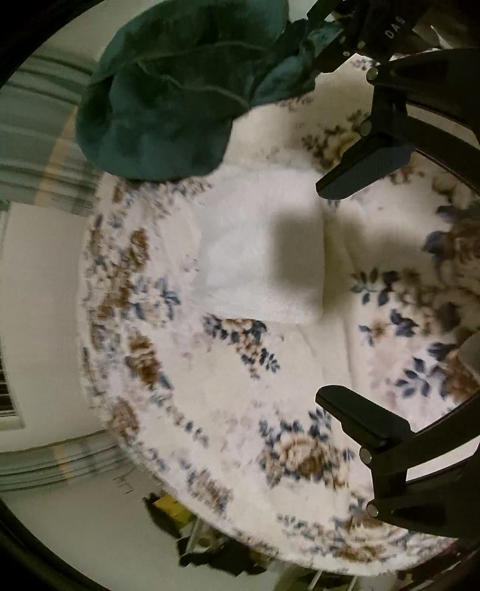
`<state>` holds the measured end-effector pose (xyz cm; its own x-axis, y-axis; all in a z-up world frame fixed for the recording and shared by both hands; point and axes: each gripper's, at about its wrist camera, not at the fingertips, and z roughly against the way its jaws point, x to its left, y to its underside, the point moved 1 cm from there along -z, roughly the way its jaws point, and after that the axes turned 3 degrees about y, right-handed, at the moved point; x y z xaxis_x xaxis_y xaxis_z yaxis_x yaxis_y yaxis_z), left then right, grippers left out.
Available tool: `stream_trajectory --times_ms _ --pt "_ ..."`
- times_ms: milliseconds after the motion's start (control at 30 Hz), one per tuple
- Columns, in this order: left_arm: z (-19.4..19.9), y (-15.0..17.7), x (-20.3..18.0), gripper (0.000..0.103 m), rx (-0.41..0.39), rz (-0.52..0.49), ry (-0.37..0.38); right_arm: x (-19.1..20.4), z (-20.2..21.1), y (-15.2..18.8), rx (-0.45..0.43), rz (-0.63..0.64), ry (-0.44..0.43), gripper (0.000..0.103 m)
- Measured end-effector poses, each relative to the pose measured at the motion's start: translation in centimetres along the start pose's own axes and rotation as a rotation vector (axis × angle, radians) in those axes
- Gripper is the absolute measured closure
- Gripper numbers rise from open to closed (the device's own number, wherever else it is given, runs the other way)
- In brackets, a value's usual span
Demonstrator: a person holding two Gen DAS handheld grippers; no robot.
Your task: Fold small clothes
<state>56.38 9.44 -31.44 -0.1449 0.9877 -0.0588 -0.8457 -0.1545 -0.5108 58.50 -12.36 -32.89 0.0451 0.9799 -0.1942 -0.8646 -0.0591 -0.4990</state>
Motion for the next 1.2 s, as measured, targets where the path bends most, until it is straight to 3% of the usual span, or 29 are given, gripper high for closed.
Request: stream_trajectory --times_ms 367,600,867,1200 --pt "18.9 2.8 -2.6 0.000 -0.126 -0.015 0.007 -6.9 22.4 2.7 -0.188 -0.063 0.017 0.000" --pt "27.3 4.7 -3.9 0.000 -0.168 -0.012 0.035 -10.3 34.2 5.6 -0.265 -0.090 -0.007 0.000" --pt "34.4 6.2 -4.4 0.000 -0.212 -0.002 0.045 -13.4 43.2 7.8 -0.322 -0.100 -0.023 0.000" --pt "38.6 7.1 -4.4 0.000 -0.268 -0.004 -0.001 -14.5 49.7 9.4 -0.377 -0.060 -0.054 0.000"
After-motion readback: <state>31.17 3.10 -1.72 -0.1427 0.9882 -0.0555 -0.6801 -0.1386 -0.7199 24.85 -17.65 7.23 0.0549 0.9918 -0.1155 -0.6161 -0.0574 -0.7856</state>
